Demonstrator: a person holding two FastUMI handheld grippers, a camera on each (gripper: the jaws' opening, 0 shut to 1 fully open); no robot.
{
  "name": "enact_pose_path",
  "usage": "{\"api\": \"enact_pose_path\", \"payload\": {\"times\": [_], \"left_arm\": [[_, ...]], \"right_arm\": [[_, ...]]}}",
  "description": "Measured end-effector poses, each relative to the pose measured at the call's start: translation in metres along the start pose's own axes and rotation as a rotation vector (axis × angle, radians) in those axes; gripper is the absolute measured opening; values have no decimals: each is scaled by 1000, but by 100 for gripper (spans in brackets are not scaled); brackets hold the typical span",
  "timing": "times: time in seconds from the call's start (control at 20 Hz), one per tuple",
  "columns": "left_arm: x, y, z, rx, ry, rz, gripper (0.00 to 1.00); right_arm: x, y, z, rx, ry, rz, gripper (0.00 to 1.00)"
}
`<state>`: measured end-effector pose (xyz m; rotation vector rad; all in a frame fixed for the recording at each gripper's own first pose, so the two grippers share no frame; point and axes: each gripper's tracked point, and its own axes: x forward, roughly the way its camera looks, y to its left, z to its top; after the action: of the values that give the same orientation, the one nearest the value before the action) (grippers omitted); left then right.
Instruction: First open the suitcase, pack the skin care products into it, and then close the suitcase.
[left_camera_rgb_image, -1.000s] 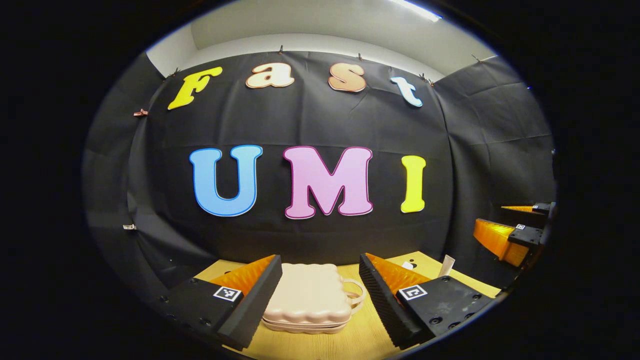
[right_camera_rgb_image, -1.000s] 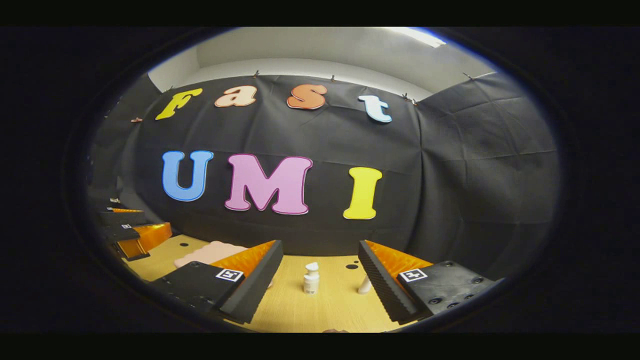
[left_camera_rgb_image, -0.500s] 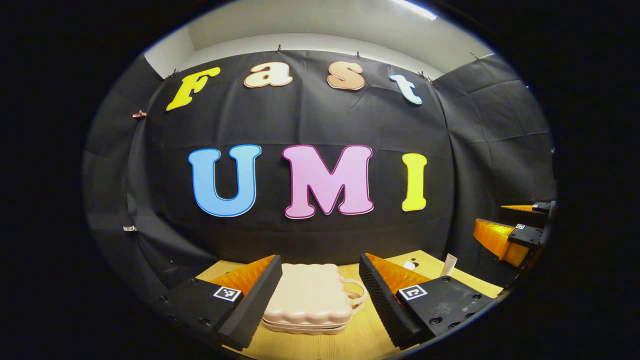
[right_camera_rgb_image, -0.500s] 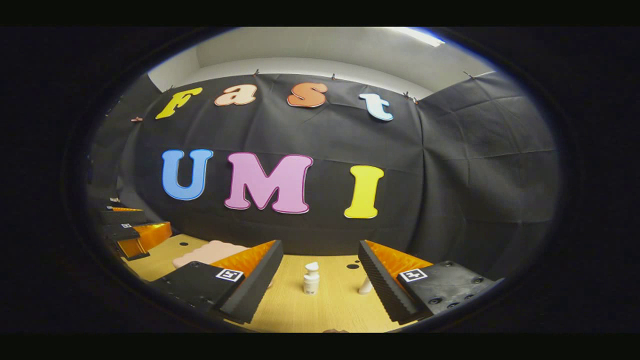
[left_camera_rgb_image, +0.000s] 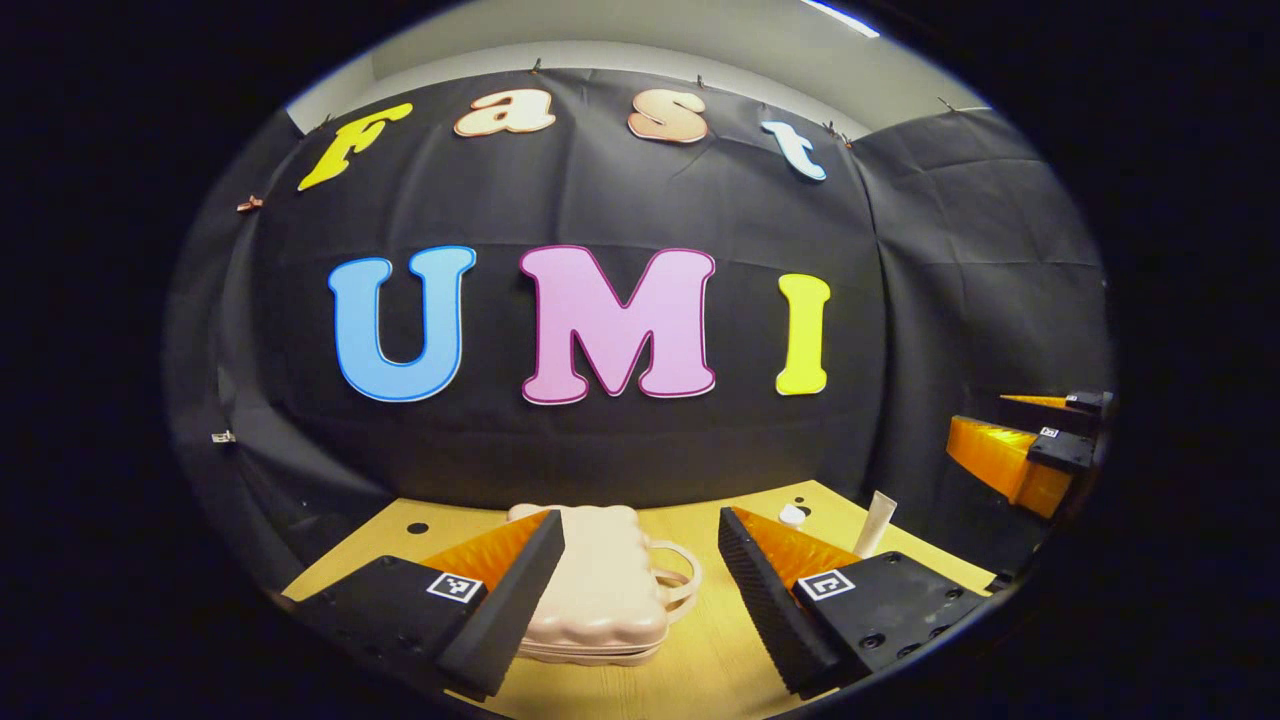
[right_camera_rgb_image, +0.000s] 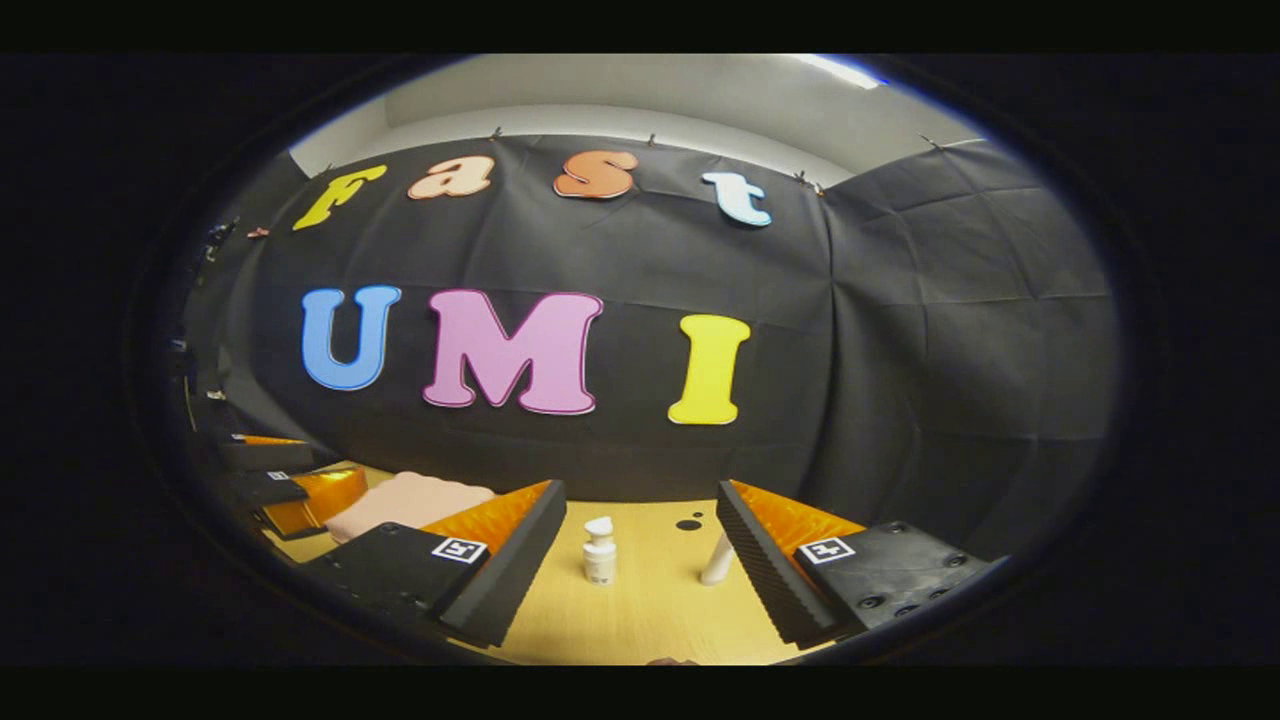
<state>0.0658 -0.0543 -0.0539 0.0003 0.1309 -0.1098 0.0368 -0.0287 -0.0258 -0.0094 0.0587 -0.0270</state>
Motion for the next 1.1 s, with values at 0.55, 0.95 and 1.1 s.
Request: {"api": "enact_pose_path", "payload": {"times": [0.55,0.95,1.1], "left_arm": [[155,-74,-115,-100,271,-118,98],[216,-81,-190,-164,468,-27,97],[230,-78,-215,-101,541,38,87]], "right_arm": [[57,-47,-56,-48,109,-32,97],[86,-65,-87,-32,200,-60,97],[89,-64,-89,-14,209,-55,97]]}}
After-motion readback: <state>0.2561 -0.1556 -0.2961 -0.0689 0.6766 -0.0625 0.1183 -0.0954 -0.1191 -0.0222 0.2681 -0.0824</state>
